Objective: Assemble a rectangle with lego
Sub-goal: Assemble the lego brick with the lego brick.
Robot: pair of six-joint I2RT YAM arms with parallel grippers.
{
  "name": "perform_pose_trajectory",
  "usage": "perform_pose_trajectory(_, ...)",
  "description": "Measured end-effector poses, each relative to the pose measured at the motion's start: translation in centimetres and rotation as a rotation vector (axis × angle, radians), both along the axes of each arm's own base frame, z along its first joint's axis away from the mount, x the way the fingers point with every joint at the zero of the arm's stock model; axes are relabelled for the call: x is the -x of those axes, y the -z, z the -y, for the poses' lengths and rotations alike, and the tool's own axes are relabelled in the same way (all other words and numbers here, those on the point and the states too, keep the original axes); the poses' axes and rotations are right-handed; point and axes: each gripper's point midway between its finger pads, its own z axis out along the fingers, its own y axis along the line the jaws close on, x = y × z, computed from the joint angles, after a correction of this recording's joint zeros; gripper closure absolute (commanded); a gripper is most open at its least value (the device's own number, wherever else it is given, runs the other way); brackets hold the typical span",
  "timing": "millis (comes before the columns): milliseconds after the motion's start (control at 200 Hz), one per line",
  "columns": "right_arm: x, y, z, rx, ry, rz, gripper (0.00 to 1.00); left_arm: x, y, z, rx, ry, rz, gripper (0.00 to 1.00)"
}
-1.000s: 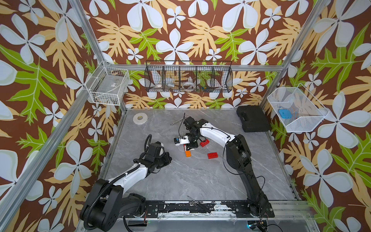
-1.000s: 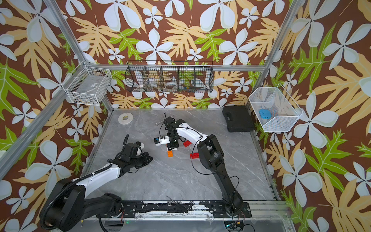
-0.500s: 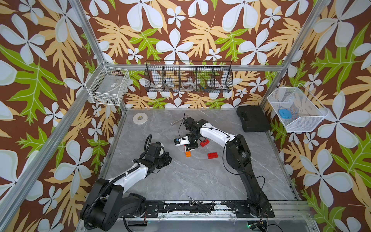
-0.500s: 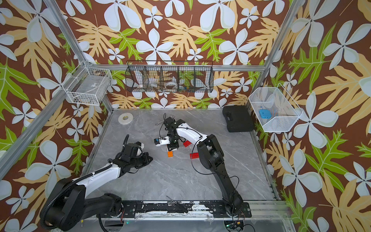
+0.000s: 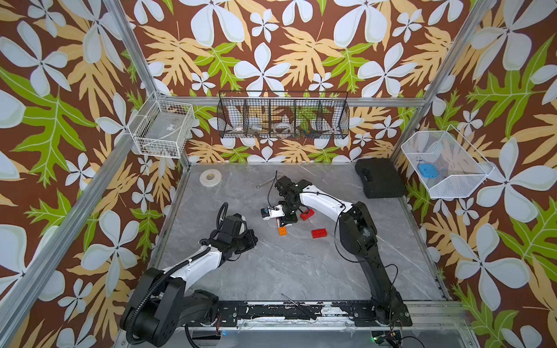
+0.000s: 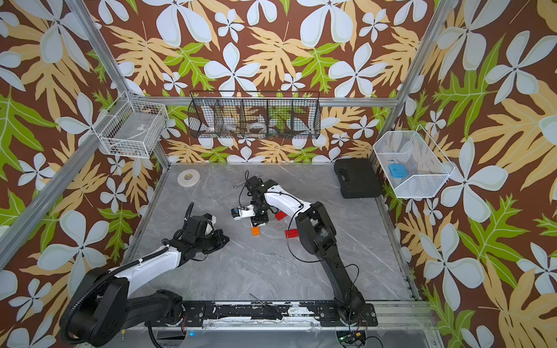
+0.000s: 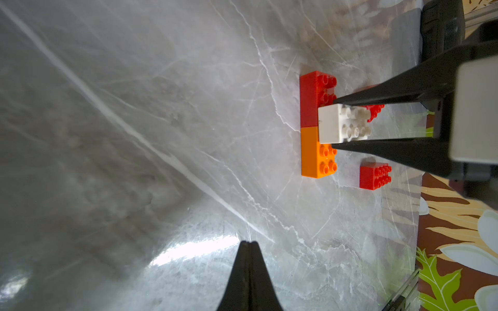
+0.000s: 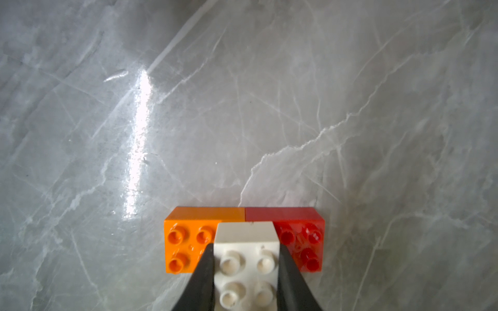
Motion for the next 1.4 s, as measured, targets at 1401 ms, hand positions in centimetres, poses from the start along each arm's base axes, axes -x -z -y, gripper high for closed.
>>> perform_pose_trajectory(1401,0.0,0.3,-0.2,0.108,0.030,0.080,0.72,0.2,-0.5,0.0,-0.002,0.013,0.028,0.97)
